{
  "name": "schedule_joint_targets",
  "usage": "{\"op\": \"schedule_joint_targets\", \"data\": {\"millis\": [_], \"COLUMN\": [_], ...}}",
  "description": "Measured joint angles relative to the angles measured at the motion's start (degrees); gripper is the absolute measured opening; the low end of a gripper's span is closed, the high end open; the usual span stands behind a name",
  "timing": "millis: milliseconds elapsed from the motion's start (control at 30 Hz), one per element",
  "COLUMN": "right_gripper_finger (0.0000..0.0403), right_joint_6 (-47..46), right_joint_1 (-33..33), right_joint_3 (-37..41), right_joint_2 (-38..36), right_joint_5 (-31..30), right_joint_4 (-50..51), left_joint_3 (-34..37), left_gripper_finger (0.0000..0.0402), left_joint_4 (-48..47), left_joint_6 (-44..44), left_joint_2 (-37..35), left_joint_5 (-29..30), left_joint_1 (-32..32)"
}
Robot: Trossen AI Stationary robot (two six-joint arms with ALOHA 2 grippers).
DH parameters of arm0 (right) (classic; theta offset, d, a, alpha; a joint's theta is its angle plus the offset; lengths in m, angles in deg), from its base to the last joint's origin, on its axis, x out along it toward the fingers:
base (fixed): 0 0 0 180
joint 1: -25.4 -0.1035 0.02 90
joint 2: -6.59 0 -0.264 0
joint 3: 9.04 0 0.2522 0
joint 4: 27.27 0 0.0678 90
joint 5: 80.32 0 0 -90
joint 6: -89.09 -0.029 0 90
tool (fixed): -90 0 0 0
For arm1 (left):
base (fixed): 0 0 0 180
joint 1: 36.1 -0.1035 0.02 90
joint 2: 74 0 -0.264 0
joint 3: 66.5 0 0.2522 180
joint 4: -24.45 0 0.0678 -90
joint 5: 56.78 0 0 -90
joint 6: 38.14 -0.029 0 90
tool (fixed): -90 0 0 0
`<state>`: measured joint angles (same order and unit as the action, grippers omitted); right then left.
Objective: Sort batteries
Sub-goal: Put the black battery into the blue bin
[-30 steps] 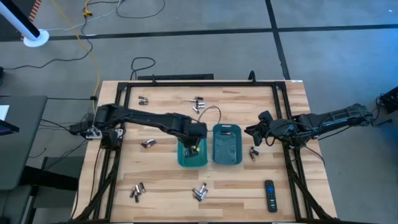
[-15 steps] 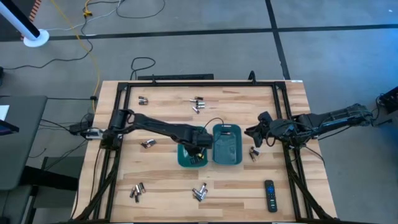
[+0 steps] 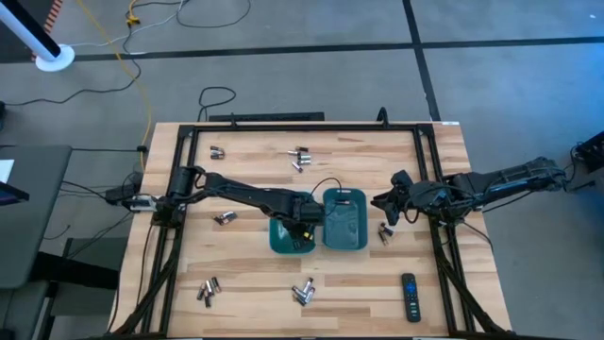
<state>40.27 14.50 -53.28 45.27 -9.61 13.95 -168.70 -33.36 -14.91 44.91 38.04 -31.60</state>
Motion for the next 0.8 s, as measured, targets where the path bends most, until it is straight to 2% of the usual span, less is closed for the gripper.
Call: {"op": "schedule_joint_targets", "data": {"millis": [233,567,800], "right_gripper_finger": [0.0127,0.0127,0.0127], "right_joint_6": [-0.06,-0.21,-0.20], "right_joint_1": [0.00,0.04,0.04], "right_joint_3": [0.00,0.00,0.00], "right_joint_2": [0.00,0.00,0.00], "right_joint_5": [0.00,0.00,0.00], "right_joint_4": [-0.02,-0.50,-1.98], "left_joint_3": [0.00,0.00,0.00], "left_gripper_finger": [0.0153,0.0151,0.0151], "left_joint_4": [-0.40,-0.49,-0.84], "left_joint_6": [-0.94,-3.77,-3.99], "left_joint_2": [-2.24,-13.39,-18.41], "left_joint_5": [-0.04,3.82,4.16], "left_joint_1": [-0.07,-0.04,-0.04]}}
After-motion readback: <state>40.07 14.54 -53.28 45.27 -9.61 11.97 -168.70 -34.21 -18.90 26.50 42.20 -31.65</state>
